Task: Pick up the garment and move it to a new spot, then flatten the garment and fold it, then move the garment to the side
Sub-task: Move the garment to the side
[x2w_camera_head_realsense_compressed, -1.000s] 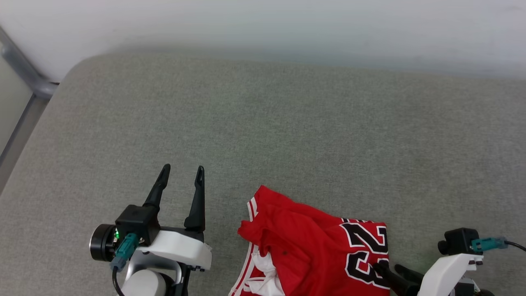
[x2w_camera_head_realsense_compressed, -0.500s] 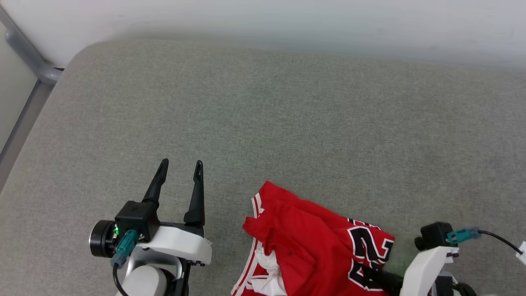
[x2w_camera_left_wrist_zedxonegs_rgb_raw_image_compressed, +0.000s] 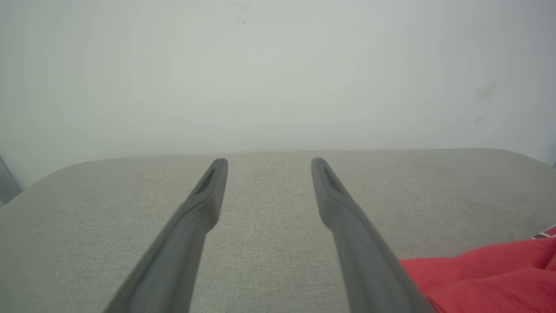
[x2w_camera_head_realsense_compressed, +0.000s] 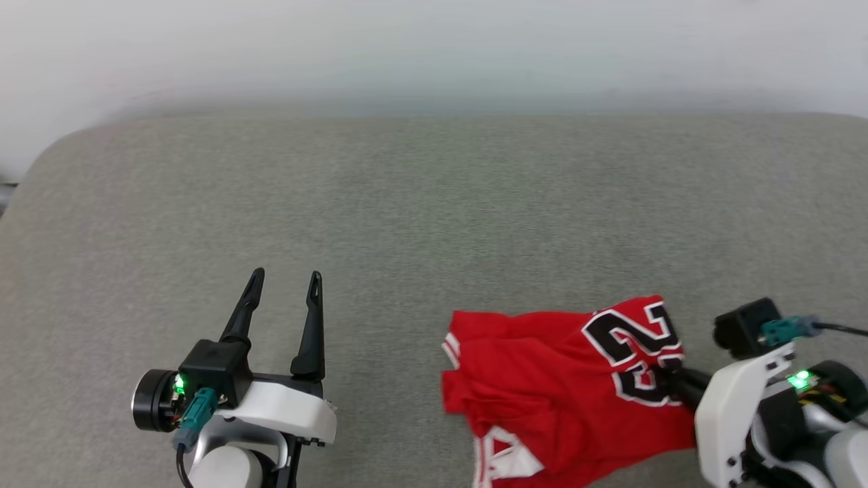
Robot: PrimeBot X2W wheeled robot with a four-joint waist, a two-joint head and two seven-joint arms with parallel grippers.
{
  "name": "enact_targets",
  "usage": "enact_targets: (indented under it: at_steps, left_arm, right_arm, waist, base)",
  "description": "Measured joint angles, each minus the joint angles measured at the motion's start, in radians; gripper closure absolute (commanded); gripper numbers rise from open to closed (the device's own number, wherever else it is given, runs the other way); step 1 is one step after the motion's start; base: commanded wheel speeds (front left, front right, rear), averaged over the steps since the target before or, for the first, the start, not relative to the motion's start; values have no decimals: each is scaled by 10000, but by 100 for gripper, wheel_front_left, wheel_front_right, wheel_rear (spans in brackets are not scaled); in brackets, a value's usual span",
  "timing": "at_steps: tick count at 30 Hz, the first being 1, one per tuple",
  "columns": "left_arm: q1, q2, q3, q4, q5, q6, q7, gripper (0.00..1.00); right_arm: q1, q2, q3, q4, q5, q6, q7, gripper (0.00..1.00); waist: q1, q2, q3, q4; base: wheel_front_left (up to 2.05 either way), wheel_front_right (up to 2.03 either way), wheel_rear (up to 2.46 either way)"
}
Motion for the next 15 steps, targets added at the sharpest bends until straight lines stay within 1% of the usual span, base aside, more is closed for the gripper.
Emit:
enact_targets:
  at_steps: [2,6,11,15]
  left_arm:
    - [9,10,-2,-96,17,2,0,0]
    - [-5,6,4,-268,121,13,0,0]
    - [-219,56,-52,-449,295,-4,-2,0]
    - [-707,144,-198,-589,495,-98,48,0]
  right_arm:
    - [-95,-295,-153,-201,-263,2,65,100]
    - [-288,-667,-621,-474,-633,2,163,100]
    - [-595,-729,-1423,-608,-876,2,222,100]
    - [-1000,-819,-2002,-128,-1022,2,42,100]
  waist:
    - [0,0,-17,-299]
    - [0,0,63,-933]
    - [0,0,405,-1749]
    - [1,0,932,-2282]
  base:
    - [0,0,0]
    - [0,0,0]
    - [0,0,0]
    - [0,0,0]
